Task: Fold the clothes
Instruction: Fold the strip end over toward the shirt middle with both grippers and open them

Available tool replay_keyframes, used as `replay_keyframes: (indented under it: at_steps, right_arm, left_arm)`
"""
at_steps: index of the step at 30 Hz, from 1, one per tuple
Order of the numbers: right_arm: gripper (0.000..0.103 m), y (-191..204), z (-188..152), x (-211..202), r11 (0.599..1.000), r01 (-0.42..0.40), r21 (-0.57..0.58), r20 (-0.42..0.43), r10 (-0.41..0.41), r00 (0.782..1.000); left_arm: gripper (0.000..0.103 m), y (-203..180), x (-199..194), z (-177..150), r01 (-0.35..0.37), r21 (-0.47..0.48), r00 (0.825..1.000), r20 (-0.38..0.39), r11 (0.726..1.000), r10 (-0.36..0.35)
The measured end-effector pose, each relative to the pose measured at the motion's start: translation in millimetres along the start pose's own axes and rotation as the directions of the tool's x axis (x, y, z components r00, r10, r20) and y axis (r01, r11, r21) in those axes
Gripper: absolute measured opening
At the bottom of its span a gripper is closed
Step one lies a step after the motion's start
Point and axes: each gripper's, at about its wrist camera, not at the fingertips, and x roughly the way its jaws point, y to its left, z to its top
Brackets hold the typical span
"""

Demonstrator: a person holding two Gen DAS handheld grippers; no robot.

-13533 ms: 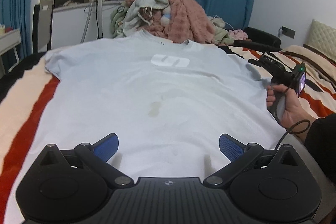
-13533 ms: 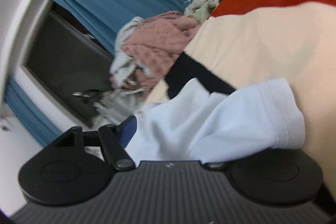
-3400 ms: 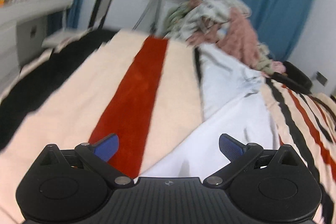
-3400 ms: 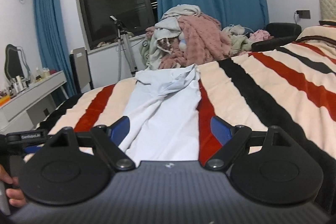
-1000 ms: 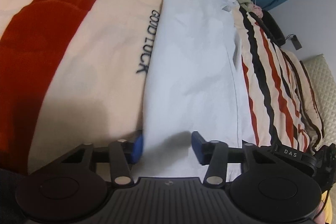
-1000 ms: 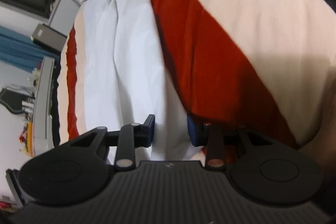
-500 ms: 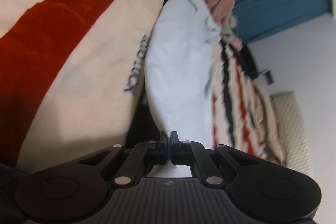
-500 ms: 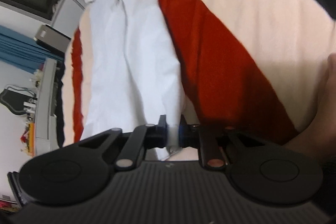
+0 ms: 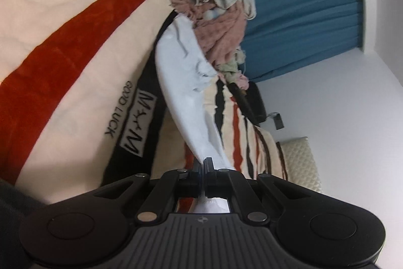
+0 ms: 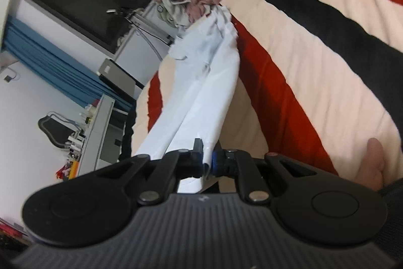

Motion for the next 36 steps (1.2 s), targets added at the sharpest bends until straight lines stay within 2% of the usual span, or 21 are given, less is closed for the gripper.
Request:
replay_keyframes:
  at_steps: [6,9,12,18,23,28,33,36]
  right_arm:
    - [0.009,9.7,-6.2,-26.8,1.0,-0.022,-0.017,0.025,0.022,0.999]
    - [0.009,12.3,-5.2,-25.4,1.0,-0.012,-0.012,0.025,0.012,1.0]
    - [0.01,14.4,4.5,-11.5,1.0,0.004,0.002,0.026,-0.005,1.0]
    - [0.01,17.4,43.1,35.5,0.999,0.004,0.034,0.062,-0.006,0.998]
    - [0.01,12.6,81.9,93.8,0.998,0.028,0.06,0.085,-0.034,0.996]
    - [0.01,8.1,115.1,157.1,0.999,0.043,0.016,0.122,-0.044,0.992]
    - [0.01,-6.8,135.9,216.0,0.997,0.049,-0.064,0.172,-0.037,0.984]
    - [0.01,-17.8,144.6,243.3,0.99,0.075,-0.12,0.194,-0.051,0.98]
  left_arm:
    - [0.002,-17.5,-36.4,-13.8,0.01,0.032,1.0,-0.006,0.999,-0.01]
    - [0.002,-19.8,-32.9,-11.0,-0.001,0.038,1.0,-0.006,0.999,0.002]
    - [0.002,-22.3,-16.6,5.5,-0.026,0.022,1.0,0.001,0.999,0.026]
    - [0.002,-20.8,42.4,51.9,-0.061,0.041,0.997,0.04,0.997,0.059]
    - [0.002,-18.6,94.4,92.1,-0.089,0.061,0.994,0.076,0.994,0.084]
    - [0.002,-16.5,147.2,132.5,-0.12,0.09,0.987,0.117,0.989,0.109]
    - [0.002,-9.7,206.4,162.1,-0.188,0.259,0.973,0.178,0.947,0.145]
    - [0.002,1.9,241.3,172.2,-0.209,0.323,0.97,0.189,0.923,0.154]
